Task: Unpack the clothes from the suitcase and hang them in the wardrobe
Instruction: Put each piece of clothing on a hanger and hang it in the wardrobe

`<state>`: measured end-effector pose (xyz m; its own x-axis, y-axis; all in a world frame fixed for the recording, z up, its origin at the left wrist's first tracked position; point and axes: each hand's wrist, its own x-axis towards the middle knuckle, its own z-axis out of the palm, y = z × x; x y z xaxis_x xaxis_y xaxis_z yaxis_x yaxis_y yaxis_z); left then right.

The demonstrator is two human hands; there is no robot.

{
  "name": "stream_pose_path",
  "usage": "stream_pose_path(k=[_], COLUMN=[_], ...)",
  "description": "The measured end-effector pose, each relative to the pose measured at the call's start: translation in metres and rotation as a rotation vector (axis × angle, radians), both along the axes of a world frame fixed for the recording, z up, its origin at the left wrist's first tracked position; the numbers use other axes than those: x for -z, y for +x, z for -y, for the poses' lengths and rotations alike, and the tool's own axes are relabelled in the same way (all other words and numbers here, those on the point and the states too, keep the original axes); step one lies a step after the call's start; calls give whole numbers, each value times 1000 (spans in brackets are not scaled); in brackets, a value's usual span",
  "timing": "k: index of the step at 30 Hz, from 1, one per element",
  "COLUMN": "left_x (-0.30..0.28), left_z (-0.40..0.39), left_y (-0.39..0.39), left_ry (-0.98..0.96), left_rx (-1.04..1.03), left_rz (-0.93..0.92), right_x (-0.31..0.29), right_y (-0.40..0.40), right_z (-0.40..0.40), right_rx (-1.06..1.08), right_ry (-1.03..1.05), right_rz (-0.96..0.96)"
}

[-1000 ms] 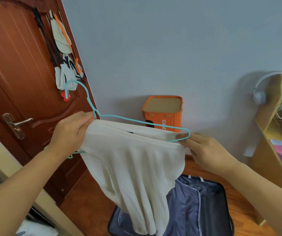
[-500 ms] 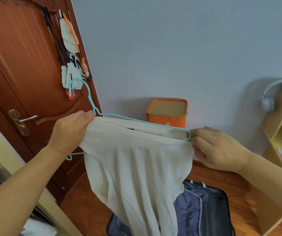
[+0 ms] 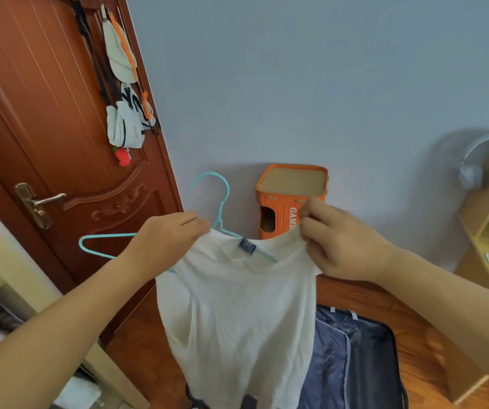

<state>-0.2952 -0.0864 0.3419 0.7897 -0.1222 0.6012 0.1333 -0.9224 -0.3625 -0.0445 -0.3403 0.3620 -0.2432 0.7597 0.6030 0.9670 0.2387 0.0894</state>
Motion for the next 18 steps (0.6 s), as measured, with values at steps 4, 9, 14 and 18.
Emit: stream_pose_path(k=[4, 9, 14, 18], left_x=[-14, -32, -44, -45], left_z=[21, 29, 43, 32], left_y=[14, 15, 30, 11], left_ry=[-319, -489, -535, -469], left_rx=[12, 34, 45, -152], left_rz=[127, 186, 201, 106], right_x=[-6, 1, 16, 8], right_y=[0, 21, 11, 29], right_z=[-16, -4, -11, -1], right_rx=[68, 381, 288, 352], right_ry=[-141, -611, -274, -24], right_rz=[-139, -247, -351, -432])
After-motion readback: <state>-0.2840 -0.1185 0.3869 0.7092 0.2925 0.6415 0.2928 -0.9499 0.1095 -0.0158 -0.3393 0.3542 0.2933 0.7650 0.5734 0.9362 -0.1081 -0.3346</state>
